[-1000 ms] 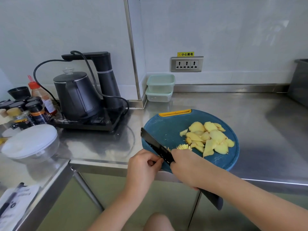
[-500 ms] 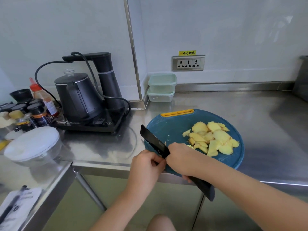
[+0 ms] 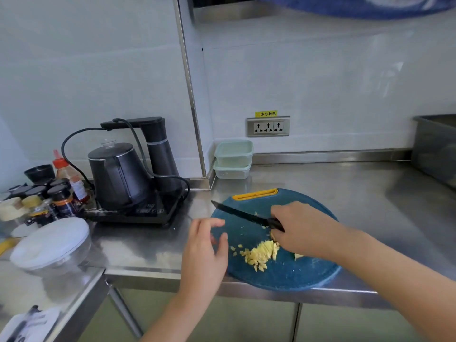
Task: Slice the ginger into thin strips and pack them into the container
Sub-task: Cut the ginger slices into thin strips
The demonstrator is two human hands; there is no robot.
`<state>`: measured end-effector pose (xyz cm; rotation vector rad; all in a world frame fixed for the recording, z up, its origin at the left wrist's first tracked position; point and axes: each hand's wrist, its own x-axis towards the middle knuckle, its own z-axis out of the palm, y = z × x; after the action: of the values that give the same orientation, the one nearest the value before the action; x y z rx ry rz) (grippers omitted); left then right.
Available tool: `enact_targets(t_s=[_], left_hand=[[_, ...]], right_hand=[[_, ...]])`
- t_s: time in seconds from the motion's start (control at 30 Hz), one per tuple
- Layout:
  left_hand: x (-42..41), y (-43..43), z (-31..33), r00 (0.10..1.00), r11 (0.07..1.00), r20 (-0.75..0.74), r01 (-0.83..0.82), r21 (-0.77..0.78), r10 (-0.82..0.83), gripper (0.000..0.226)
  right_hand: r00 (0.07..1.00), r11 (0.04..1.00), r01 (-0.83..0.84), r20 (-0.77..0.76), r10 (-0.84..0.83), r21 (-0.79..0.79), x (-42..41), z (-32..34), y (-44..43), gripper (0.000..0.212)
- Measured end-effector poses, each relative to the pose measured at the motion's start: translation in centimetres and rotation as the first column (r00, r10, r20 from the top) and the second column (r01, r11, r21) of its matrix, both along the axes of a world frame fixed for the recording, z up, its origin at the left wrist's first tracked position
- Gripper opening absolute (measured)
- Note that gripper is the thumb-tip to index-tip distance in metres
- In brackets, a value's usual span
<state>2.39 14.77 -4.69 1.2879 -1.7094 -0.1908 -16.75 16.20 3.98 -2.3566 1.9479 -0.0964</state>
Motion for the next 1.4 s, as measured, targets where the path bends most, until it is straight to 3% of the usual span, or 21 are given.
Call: enact_targets(t_s=[0.1,0.23,0.3,0.47,0.7,0.87,1.03,1.1,1.2,1.4], left_hand=[[-0.7,0.8,1.6,0.991,0.991,0.108,0.094,-0.097,-0.084,0.048],[-2.7,2.1,2.2,0.857,0.974,0.464,0.183,0.131,-0.223,0.085],[-3.4,2.3,2.1,0.814,0.964,0.523,0.171,0.204,-0.255,0.088],[-4.0,1.7,1.3,0.798,0.942,0.509,0.214,0.258,-0.321,0.076],[-2.6,-0.7,-0.6,0.803,0.959,0.546,0.106,0.265,-0.239,0.086],[-2.2,-1.7,-0.9,0.898,0.952,0.380,0.116,0.282,-0.222,0.083],[-4.5,0.1,-1.6,0.986,0.936,0.097,0.096,0.338,-0.136,0.086],[-5.5,0.8,-2.1,0.976,0.931,0.209,-0.014,0.365,-0.067,0.094],[-6.6,0.8,-2.7,0.891,0.866,0.455,-0.238,0.440,0.013,0.111],[-7.0,-1.3,-2.6,0.853,0.874,0.521,-0.252,0.416,-0.002,0.115]], right_hand=[[0.989,0.996,-0.063,-0.138,0.055,-0.055,-0.4,-0.5,0.1,0.019],[0.971,0.989,-0.091,-0.231,0.062,-0.115,-0.5,-1.4,0.4,0.029],[0.959,0.985,-0.099,-0.278,0.057,-0.140,-0.7,-1.9,0.4,0.035],[0.947,0.979,-0.120,-0.314,0.063,-0.165,-1.1,-1.7,1.1,0.031],[0.944,0.985,-0.065,-0.329,0.009,-0.160,-3.6,-1.4,1.8,0.042],[0.960,0.988,-0.032,-0.279,-0.011,-0.150,-5.5,-0.5,2.6,0.028],[0.987,0.985,0.099,-0.111,-0.115,-0.143,-7.3,-0.1,2.7,0.031],[0.985,0.976,0.160,-0.035,-0.167,-0.148,-8.0,-0.4,2.5,0.030],[0.978,0.969,0.208,0.028,-0.206,-0.131,-8.5,-0.9,2.3,0.026],[0.984,0.980,0.176,0.052,-0.172,-0.094,-8.1,-1.8,1.9,0.024]])
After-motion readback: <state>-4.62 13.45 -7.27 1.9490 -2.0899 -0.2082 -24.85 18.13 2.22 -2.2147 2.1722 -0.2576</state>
